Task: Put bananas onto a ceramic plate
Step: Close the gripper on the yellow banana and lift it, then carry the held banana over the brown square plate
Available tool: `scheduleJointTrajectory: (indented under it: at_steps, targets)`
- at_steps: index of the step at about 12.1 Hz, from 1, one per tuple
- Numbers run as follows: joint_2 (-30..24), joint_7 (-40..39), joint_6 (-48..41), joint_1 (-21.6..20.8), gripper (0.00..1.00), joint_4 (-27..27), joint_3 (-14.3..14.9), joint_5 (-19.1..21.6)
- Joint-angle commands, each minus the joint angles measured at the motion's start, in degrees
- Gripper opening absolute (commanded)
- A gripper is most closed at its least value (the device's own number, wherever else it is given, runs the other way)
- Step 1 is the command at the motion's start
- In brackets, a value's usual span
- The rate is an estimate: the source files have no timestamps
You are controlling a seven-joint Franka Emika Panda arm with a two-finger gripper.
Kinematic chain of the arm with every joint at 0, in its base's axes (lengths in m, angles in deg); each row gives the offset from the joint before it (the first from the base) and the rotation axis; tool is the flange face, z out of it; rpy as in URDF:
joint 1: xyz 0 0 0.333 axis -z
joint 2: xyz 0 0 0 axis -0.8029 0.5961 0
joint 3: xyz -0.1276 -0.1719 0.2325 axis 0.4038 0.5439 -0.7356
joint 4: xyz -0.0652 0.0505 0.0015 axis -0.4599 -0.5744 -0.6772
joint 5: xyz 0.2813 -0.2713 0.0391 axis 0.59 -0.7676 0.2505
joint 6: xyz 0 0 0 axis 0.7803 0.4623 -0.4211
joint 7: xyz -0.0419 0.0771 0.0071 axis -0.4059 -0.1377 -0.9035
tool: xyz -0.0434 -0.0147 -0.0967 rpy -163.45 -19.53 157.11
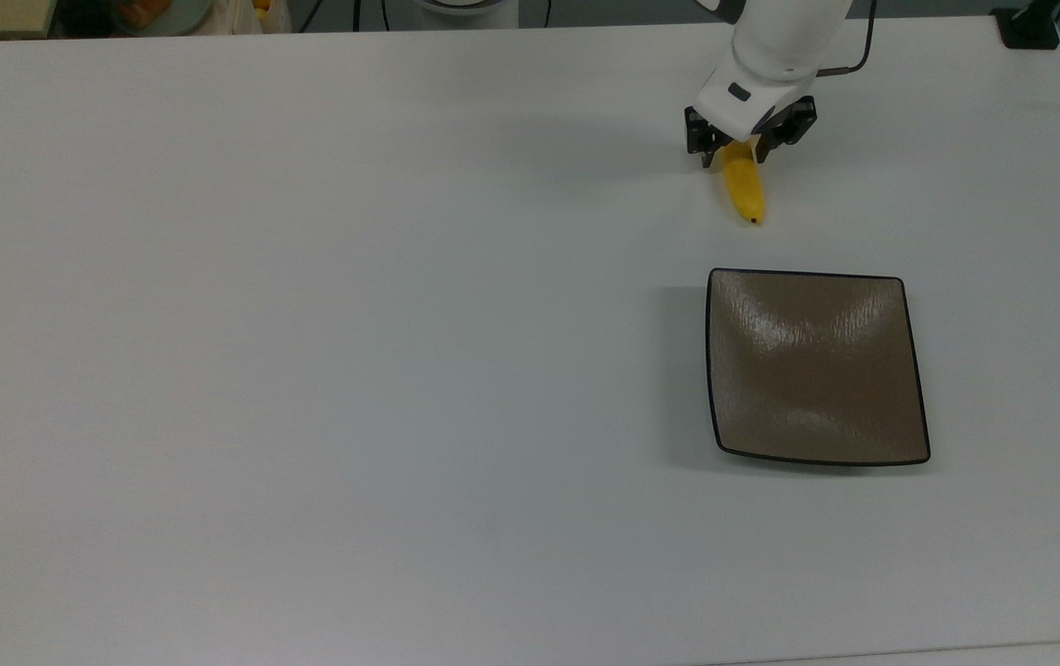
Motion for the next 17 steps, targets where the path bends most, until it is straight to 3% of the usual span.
scheduleJointTrajectory:
  at_steps: [1, 3, 6, 10, 15, 17]
  targets:
    - [0.04, 0.03, 1.87, -0.70, 0.43, 0.77, -0.08, -1.87]
    - [0.04, 0.03, 2.14, -1.14, 0.31, 0.77, -0.08, -1.87]
    - [-0.05, -2.94, 1.88, -1.23, 0.00, 0.77, -0.16, -2.05]
    - [-3.03, -5.23, -4.86, -0.01, 0.00, -3.26, -0.08, -2.05]
    - [-7.34, -15.94, -22.18, 4.03, 0.00, -15.74, 0.71, -1.52]
    - [-7.52, -20.69, -27.90, 4.13, 0.00, -20.92, 3.42, -1.17]
